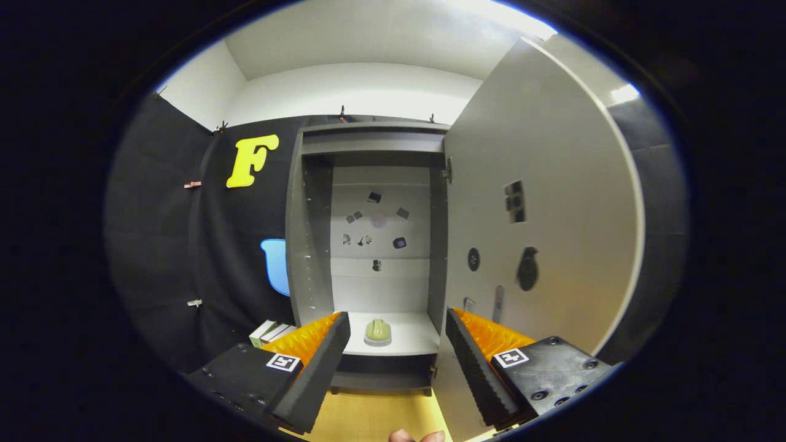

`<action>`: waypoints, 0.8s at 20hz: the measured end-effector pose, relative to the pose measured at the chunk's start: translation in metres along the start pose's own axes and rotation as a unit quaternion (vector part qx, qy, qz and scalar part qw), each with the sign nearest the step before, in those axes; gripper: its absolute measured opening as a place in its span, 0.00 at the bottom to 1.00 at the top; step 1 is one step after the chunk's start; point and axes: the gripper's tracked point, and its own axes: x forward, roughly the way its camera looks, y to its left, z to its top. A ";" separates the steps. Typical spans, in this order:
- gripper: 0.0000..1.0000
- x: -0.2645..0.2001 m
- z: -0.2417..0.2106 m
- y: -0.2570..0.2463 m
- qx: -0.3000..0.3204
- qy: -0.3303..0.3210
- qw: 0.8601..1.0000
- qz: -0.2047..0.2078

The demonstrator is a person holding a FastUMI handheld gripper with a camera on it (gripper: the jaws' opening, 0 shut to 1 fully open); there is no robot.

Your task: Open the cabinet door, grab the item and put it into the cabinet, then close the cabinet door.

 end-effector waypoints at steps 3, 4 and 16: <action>0.98 -0.038 0.013 -0.015 0.007 -0.013 1.000 -0.008; 0.98 -0.049 0.017 -0.025 0.006 -0.019 1.000 -0.011; 0.98 -0.095 0.004 -0.210 0.028 -0.005 0.988 -0.152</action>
